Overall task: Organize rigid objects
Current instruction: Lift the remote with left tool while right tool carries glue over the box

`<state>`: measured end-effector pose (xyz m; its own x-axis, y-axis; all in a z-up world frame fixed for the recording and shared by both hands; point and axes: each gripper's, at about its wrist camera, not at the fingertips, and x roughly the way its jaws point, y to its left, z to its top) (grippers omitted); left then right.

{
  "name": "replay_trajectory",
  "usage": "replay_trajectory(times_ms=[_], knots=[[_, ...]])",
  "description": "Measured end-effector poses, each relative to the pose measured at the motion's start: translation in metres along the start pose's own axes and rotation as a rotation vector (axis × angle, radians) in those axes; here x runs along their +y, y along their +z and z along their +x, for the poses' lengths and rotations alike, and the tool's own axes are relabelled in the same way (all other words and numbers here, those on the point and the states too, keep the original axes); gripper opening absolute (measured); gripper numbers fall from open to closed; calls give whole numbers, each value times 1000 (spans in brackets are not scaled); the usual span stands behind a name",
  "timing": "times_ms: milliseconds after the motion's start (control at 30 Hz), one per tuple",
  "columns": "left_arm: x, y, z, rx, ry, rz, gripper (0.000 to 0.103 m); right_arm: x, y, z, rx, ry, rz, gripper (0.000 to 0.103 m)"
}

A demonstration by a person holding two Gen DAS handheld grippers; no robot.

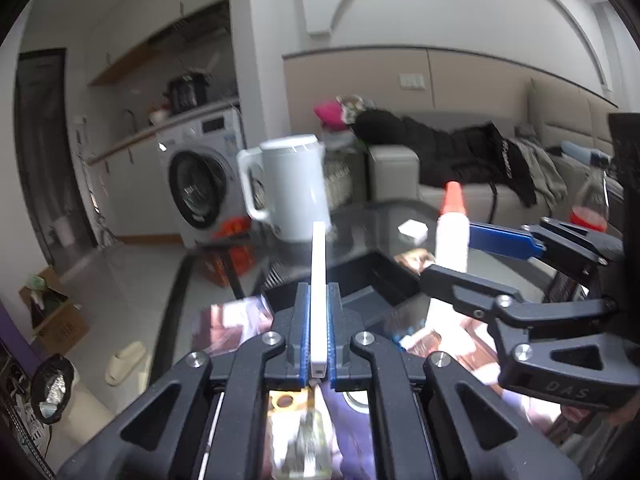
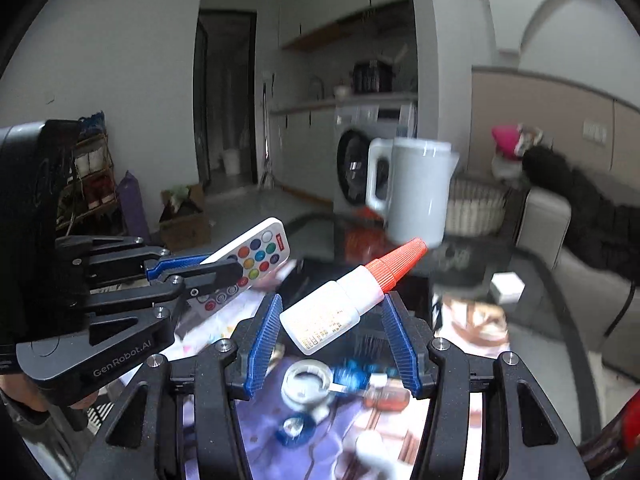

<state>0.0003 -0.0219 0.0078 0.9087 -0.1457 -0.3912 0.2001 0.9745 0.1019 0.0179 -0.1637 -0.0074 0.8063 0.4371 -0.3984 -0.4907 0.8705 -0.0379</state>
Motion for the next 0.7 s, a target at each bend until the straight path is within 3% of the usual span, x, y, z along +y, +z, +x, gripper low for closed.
replay_trajectory(times_ms=[133,267,467,700], knots=[[12,15,-5,-70,17,-62,4,6,16,-13,-128,-34,-28,52],[22,27,0,-88,25,-97,4,12,31,-12,-188,-25,-52,52],[29,30,21,-16,-10,-147,4,4,45,10,-137,-12,20,52],[42,20,71,51,-79,-143,4,-12,44,51,-32,-5,62,52]])
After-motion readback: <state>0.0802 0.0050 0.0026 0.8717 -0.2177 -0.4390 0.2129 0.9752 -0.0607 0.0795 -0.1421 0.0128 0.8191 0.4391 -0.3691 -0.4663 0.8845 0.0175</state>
